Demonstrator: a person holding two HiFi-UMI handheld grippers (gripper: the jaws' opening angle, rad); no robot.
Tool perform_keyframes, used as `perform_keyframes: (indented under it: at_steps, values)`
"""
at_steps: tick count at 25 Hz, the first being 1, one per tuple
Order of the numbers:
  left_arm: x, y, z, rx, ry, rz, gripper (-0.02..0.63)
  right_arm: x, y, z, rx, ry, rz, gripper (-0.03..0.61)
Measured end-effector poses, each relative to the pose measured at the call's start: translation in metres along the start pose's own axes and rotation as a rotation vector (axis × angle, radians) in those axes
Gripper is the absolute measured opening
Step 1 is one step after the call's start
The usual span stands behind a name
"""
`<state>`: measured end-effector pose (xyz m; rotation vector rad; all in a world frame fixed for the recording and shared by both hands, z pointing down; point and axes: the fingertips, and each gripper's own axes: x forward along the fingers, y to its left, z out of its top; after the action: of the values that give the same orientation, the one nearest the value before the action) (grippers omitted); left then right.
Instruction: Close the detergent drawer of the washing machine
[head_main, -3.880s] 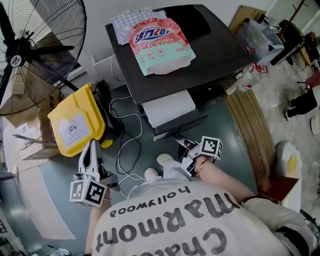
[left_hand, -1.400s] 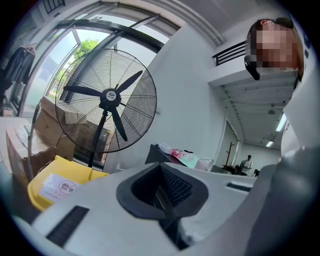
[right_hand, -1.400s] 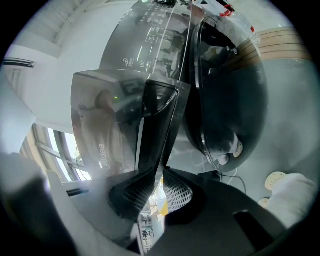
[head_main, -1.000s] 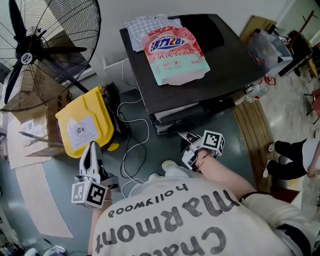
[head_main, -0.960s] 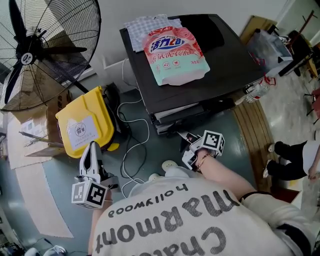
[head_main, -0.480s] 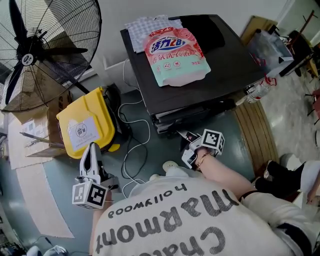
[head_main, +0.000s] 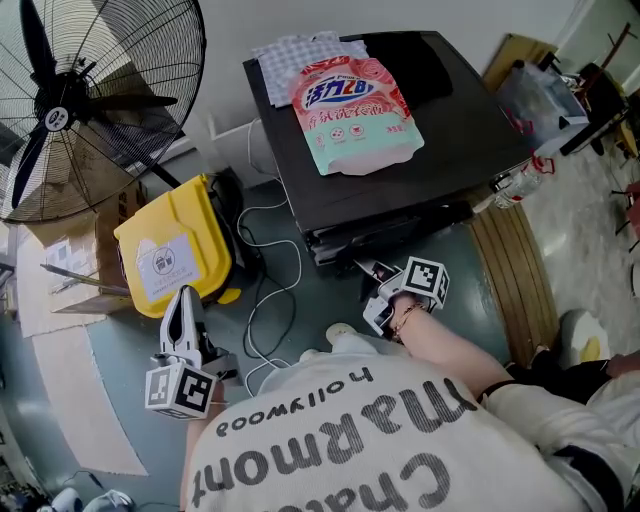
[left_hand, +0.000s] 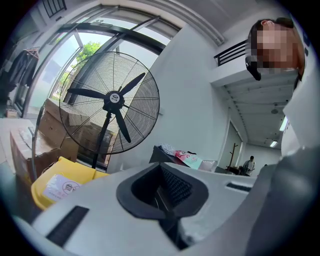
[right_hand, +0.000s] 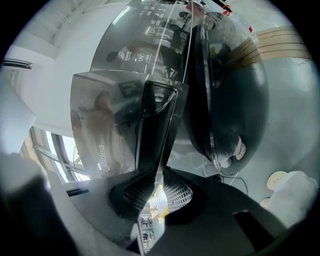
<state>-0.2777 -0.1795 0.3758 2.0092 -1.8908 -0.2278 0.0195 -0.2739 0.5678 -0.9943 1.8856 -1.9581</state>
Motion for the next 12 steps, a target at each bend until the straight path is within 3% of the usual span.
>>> perform_keyframes:
  at_steps: [12]
  values:
    - [0.0043,0.0069,0.0021,-0.005,-0.004,0.016,0.008,0.0087,0.0033,0.0048,0.005,0.007,-0.011,0.069]
